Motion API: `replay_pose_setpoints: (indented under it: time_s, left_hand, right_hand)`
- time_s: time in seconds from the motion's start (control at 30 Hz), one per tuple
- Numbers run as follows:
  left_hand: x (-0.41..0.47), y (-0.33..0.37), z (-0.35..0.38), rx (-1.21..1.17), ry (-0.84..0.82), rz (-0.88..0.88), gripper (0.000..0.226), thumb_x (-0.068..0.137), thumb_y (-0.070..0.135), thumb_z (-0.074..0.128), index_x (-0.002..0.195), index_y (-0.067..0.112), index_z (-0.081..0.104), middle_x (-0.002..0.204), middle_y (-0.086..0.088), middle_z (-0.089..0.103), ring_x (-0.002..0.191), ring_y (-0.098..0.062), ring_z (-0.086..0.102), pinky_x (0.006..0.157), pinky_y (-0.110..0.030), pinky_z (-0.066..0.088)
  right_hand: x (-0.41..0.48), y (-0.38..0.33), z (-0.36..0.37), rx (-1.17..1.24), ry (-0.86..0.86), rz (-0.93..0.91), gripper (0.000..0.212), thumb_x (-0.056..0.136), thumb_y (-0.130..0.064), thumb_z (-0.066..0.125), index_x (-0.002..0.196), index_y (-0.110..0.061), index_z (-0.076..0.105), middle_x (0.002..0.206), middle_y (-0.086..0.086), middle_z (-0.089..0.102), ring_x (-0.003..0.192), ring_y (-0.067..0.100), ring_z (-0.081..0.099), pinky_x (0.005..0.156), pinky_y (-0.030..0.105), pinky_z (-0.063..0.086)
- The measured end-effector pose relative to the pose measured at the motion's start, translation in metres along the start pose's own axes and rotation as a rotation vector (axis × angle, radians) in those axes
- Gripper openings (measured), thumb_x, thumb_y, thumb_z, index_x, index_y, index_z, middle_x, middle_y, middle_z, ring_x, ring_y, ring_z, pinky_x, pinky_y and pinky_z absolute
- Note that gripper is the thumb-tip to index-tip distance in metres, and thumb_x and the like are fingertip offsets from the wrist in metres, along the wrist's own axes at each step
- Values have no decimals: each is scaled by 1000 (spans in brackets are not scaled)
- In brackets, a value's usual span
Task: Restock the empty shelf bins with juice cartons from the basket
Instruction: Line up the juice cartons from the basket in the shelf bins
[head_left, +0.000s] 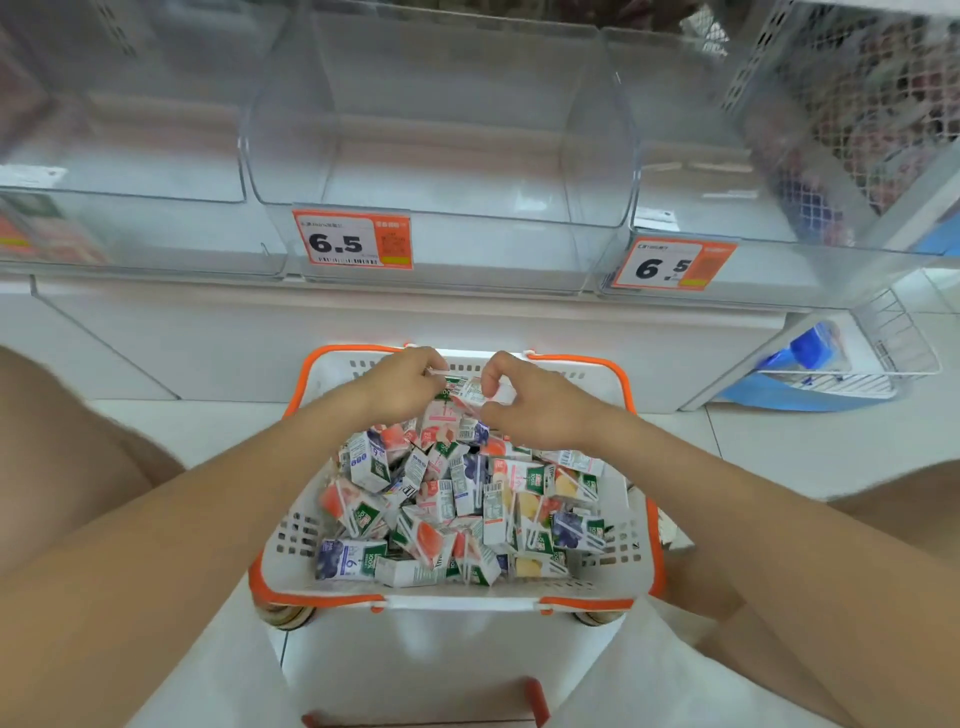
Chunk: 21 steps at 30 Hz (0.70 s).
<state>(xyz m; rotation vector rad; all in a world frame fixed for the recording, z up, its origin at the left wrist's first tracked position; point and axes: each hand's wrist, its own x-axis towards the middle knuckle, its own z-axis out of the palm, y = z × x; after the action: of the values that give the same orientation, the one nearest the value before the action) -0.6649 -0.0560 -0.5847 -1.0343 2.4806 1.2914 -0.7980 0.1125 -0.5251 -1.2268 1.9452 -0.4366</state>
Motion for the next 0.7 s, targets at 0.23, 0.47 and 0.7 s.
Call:
replay_pose_setpoints:
  time_s: [0.23,0.47,0.7]
  left_hand:
    - [-59,27,-57,-91,191,53,31,109,31,46,103,4,62,78,-18,70,82,-39,71,82,-49,59]
    - [-86,46,-78,-5,432,208,22,107,26,48,106,19,69,91,-10,74,84,-27,70,81,-49,57]
    - [-98,62,-90,-250,591,447,29,109,34,56,134,25,68,117,10,74,103,-10,72,90,-44,61]
  right_hand:
    - [-10,-35,-16,-157,331,-159,37,99,-39,59,128,-19,46,76,6,67,85,26,59,62,34,41]
    - [-7,-70,-31,132,677,-279,37,89,-56,72,114,-31,61,82,-11,69,72,4,60,62,23,46]
    - [-5,-88,-53,291,735,-230,47,102,-54,57,75,-15,54,59,-6,51,52,5,44,51,24,34]
